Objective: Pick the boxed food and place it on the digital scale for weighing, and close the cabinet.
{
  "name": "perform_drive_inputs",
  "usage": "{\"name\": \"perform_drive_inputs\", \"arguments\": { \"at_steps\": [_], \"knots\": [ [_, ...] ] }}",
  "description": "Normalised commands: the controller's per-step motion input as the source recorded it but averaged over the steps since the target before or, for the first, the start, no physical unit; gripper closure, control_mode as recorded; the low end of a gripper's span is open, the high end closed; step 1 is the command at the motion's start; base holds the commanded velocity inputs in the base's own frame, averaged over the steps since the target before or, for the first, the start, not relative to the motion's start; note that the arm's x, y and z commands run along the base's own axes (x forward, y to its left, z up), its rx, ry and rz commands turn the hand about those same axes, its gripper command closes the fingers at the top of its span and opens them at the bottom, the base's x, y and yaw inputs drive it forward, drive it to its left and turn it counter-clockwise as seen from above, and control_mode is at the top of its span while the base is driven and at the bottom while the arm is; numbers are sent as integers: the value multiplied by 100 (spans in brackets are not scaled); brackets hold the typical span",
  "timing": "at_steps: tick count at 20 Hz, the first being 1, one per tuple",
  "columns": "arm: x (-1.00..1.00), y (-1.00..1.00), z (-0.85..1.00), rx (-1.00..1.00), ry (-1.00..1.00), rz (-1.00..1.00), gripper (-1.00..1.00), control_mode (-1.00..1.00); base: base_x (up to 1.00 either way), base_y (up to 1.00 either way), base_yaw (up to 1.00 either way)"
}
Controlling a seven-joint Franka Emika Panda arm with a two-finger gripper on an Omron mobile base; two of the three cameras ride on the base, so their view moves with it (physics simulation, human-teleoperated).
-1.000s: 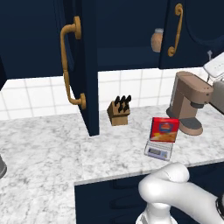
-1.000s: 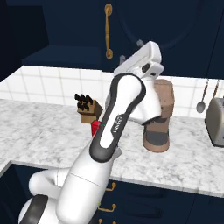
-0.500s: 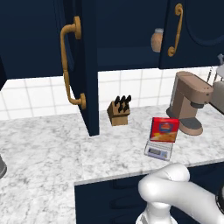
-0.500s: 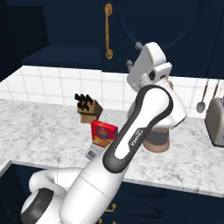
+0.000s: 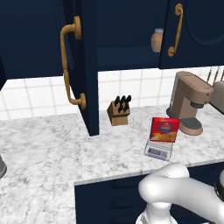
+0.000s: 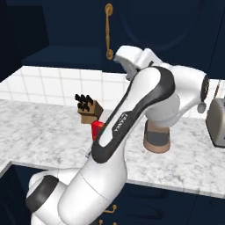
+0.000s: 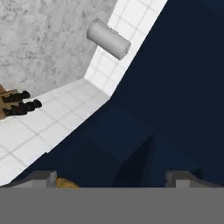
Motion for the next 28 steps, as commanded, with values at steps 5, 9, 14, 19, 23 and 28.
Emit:
{"name": "perform_drive_inputs", "arguments": {
  "at_steps": [5,9,14,19,23,28],
  "knots": [
    [53,100,-95,-69,43,0,-100,-100,0,0,0],
    [-26,100,-100,-46,19,0,-100,-100,0,0,0],
    [-36,100,-100,-19,1,10,-100,-100,0,0,0],
    [-73,21,-25,-4,-9,1,-100,-100,0,0,0],
    [-19,48,-74,-8,-37,0,-100,-100,0,0,0],
    [17,31,-60,-1,-64,3,-100,-100,0,0,0]
  ]
}}
